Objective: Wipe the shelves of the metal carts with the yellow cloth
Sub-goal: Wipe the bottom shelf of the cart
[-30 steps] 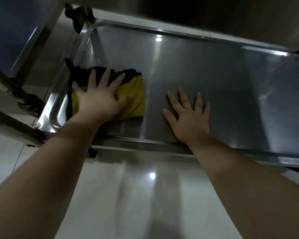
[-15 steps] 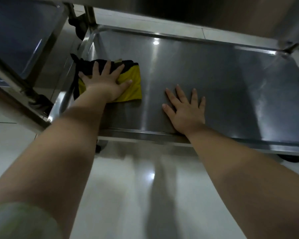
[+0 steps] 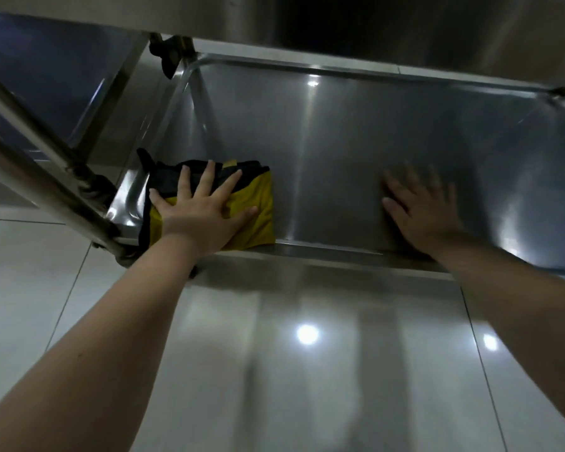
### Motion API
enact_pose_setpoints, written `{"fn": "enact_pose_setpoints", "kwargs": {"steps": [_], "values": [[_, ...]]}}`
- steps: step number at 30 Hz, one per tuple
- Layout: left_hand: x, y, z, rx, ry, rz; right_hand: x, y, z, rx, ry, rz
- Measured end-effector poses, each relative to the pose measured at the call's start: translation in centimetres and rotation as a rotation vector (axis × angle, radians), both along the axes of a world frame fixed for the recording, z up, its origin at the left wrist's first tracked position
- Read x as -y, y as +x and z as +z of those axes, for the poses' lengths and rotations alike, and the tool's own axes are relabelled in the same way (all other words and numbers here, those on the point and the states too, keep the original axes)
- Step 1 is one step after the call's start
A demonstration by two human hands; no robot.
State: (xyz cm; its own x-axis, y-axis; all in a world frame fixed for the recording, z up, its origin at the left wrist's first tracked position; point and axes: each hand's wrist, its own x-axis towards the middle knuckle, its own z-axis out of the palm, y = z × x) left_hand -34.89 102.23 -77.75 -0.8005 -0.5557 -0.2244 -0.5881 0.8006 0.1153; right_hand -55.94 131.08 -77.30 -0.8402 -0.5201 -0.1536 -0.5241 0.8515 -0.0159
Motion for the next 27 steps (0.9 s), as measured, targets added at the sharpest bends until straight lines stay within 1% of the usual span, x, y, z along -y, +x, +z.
{"fn": "enact_pose_setpoints", "kwargs": {"steps": [2, 6, 7, 10, 12, 14, 16, 19, 23, 25, 27], "values": [[-0.4, 0.0, 0.1, 0.005, 0.001, 0.036, -2.7, -0.5, -0.5, 0.041, 0.05, -0.076], [-4.6, -2.9, 0.1, 0.021, -0.012, 0.179, -2.4, -0.1, -1.4, 0.01, 0.044, -0.098], [-6.6, -4.6, 0.2, 0.011, 0.0, 0.15, -2.4, -0.1, -1.3, 0.007, 0.038, -0.098], [-13.5, -10.3, 0.5, 0.022, 0.041, -0.096, -2.8, -0.6, -1.4, 0.011, 0.039, -0.09], [-16.5, -12.2, 0.6, 0.035, 0.049, -0.217, -3.0, -0.8, -1.5, 0.019, 0.022, -0.089], [-16.5, -11.9, 0.1, 0.014, 0.036, -0.252, -3.0, -0.9, -1.5, 0.025, -0.008, -0.09], [-14.2, -9.9, -0.4, -0.04, 0.01, -0.242, -3.1, -0.9, -1.5, 0.024, -0.023, -0.089], [-9.0, -5.7, -0.5, -0.091, -0.036, -0.076, -2.9, -0.7, -1.5, 0.007, -0.042, -0.086], [-4.9, -1.3, 0.0, 0.022, -0.03, 0.197, -2.6, -0.3, -1.4, 0.009, -0.045, -0.068], [-5.5, -2.2, -0.1, 0.01, -0.023, 0.301, -2.5, -0.1, -1.5, 0.012, -0.047, -0.064], [-7.7, -5.4, -0.2, -0.032, 0.003, 0.353, -2.5, 0.0, -1.6, 0.004, -0.042, -0.067]]}}
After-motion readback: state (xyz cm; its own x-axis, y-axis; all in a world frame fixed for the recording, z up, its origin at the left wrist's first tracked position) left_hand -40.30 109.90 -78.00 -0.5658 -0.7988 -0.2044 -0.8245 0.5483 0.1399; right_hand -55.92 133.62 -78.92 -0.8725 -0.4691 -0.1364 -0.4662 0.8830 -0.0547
